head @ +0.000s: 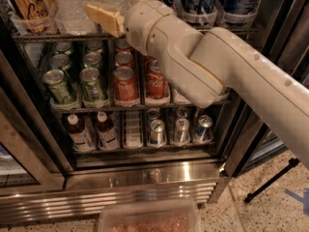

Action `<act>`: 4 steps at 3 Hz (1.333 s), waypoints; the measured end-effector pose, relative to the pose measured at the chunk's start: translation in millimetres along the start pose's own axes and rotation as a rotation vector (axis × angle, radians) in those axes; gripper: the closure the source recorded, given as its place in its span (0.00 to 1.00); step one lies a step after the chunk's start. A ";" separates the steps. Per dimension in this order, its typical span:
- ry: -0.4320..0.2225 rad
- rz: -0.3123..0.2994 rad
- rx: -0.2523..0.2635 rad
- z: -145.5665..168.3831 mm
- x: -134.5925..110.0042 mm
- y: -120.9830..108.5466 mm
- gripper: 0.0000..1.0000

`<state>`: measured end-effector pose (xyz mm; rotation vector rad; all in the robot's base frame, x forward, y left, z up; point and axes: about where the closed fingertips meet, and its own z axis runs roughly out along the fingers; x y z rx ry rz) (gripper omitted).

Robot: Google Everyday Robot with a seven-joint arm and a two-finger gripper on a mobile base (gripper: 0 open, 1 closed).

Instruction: Pick water bottle from top shelf of fridge

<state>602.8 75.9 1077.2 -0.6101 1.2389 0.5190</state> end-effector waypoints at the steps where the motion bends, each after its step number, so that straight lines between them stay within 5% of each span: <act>1: 0.021 0.016 0.007 8.3 15.5 -2.7 0.27; 2: 0.024 0.013 0.007 11.6 16.4 -2.4 0.27; 4: 0.025 0.011 0.006 13.3 14.7 -2.0 0.69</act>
Offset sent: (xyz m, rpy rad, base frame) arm 0.0331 0.0189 -0.0266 -0.0187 0.0286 -0.0165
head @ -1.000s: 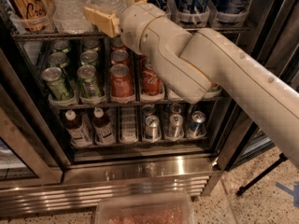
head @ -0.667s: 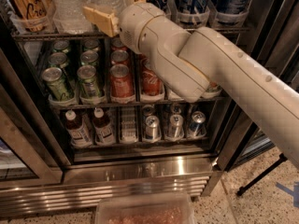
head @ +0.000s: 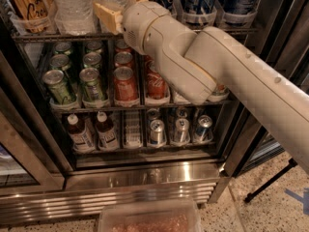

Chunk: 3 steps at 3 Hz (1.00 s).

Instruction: Pick water bottle from top shelf of fridge

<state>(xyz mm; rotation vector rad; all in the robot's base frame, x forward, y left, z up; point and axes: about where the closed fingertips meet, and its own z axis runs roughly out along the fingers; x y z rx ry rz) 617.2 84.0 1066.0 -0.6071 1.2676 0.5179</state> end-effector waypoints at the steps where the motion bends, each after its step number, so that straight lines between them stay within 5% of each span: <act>1: 0.000 0.000 0.000 0.0 0.0 0.0 0.92; 3: 0.000 0.000 0.000 0.0 0.0 0.1 1.00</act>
Offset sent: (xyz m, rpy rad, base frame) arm 0.0000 0.0000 0.0000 0.0000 0.0000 0.0000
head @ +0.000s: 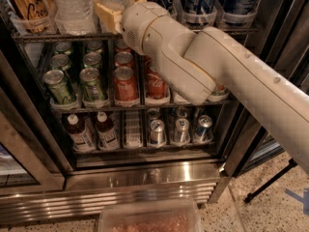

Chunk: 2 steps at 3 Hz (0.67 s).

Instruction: Pick water bottle from top shelf of fridge

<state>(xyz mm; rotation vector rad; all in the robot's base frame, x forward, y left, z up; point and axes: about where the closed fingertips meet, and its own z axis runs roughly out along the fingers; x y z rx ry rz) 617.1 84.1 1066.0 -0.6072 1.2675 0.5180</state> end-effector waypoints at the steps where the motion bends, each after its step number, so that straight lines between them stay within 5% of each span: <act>1: -0.032 -0.034 -0.015 -0.3 -13.1 4.9 1.00; 2: -0.078 -0.071 -0.034 0.1 -31.6 10.9 1.00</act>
Offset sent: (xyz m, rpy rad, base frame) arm -0.0228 0.0078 0.0484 -0.0063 -0.1755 0.0463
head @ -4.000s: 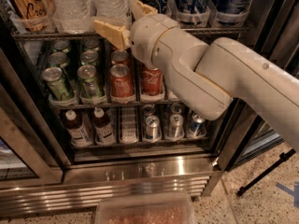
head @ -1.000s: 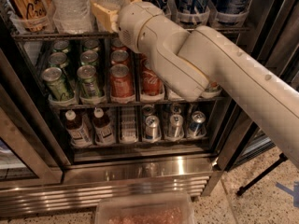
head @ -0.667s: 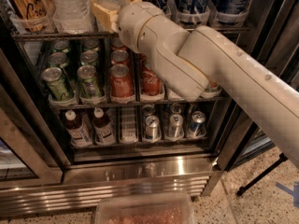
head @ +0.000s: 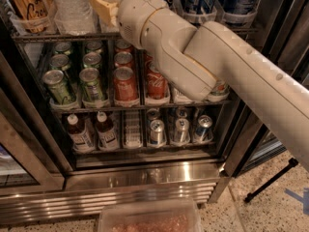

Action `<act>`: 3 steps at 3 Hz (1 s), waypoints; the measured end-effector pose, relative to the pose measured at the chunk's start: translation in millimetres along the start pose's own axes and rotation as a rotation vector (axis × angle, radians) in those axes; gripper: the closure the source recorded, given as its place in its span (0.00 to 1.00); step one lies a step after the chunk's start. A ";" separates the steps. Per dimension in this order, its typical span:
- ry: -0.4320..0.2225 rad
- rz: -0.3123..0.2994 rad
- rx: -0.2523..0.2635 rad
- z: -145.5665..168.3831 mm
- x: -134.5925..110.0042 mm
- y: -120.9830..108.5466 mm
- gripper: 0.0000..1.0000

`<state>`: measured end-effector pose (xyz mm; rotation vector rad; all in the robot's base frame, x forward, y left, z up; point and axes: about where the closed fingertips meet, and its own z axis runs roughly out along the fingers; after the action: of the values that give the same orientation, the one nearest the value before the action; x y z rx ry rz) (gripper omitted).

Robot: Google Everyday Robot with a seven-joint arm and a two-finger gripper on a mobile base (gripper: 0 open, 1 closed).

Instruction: Pick water bottle from top shelf of fridge

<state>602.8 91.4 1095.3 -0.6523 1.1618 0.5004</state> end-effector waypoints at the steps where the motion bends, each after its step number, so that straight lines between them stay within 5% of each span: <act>1: -0.038 -0.035 -0.015 -0.4 -16.5 5.4 1.00; 3: -0.063 -0.069 -0.039 -11.6 -29.4 20.5 1.00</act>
Offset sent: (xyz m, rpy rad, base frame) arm -0.0287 0.0017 0.0207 -0.0202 -0.1034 0.0191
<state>571.8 97.1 1115.9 -0.7030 1.0686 0.4834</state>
